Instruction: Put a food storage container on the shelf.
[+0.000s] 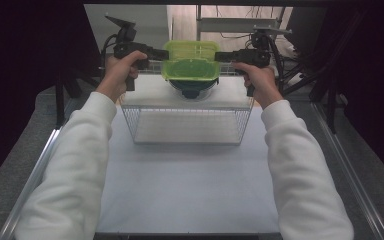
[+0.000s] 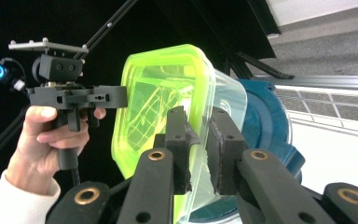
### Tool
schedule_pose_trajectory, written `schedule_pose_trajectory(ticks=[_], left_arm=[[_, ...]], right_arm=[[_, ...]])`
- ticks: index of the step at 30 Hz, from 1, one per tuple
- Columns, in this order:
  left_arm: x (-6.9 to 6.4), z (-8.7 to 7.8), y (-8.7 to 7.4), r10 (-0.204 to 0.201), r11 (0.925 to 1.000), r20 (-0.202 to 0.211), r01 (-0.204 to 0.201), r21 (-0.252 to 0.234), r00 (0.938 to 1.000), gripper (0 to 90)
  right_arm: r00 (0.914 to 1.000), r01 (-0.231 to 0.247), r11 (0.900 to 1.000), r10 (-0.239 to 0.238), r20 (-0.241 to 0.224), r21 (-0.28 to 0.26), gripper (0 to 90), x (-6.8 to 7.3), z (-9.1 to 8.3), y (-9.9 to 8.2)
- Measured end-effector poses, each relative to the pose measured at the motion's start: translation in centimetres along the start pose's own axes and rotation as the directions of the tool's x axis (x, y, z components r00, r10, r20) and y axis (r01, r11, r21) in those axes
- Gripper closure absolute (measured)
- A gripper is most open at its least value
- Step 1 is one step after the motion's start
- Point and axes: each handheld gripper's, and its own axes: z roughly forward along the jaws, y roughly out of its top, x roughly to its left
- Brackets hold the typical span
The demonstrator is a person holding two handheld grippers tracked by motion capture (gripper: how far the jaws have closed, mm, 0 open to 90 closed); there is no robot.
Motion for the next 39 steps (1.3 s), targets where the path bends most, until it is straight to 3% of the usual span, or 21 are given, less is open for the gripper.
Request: schedule_pose_trajectory(ticks=[4,8,14,20,23,26,30,34,39], left_arm=[[0.6,0.7,0.4,-0.038,0.9992,-0.002,0.038,-0.006,0.9993,77.3],[1.4,1.4,0.6,-0.089,0.9959,0.006,0.089,-0.011,0.996,75.4],[2.0,1.8,0.6,-0.098,0.9952,0.011,0.098,-0.009,0.9952,72.8],[2.1,2.2,0.5,-0.078,0.9969,0.006,0.078,-0.008,0.997,68.6],[1.9,2.3,0.5,-0.066,0.9974,-0.018,0.065,-0.031,0.9977,53.5],[1.5,1.8,0.5,-0.049,0.9959,-0.048,0.045,-0.078,0.9977,37.9],[0.8,0.5,0.2,0.038,0.9946,-0.062,-0.044,-0.094,0.9973,34.2],[-0.1,-0.7,-0.6,0.084,0.9919,-0.072,-0.09,-0.09,0.9939,32.7],[-1.4,-2.5,-2.4,0.16,0.9821,-0.076,-0.166,-0.088,0.9842,31.9]], right_arm=[[0.9979,-0.065,0.9979,0.065,-0.006,-0.008,76.4,-1.1,0.5,0.2],[0.9889,-0.147,0.989,0.147,-0.018,-0.012,74.2,-2.3,1.1,0.3],[0.9843,-0.176,0.9842,0.175,-0.019,-0.018,71.5,-2.9,1.6,0.3],[0.9862,-0.166,0.9859,0.166,0.002,-0.024,68.1,-2.8,1.6,0.2],[0.9894,-0.139,0.9892,0.141,0.036,-0.046,48.3,-2.9,1.6,0.2],[0.9943,-0.103,0.991,0.105,0.02,-0.086,41.0,-2.8,1.1,0.3],[0.9971,0.012,0.9935,-0.003,0.076,-0.113,34.4,-1.8,-0.4,0.3],[0.9856,0.121,0.9882,-0.108,0.13,-0.094,33.3,-0.9,-1.6,0.1],[0.9799,0.182,0.9799,-0.174,0.098,-0.082,33.3,0.4,-3.6,-1.2]])
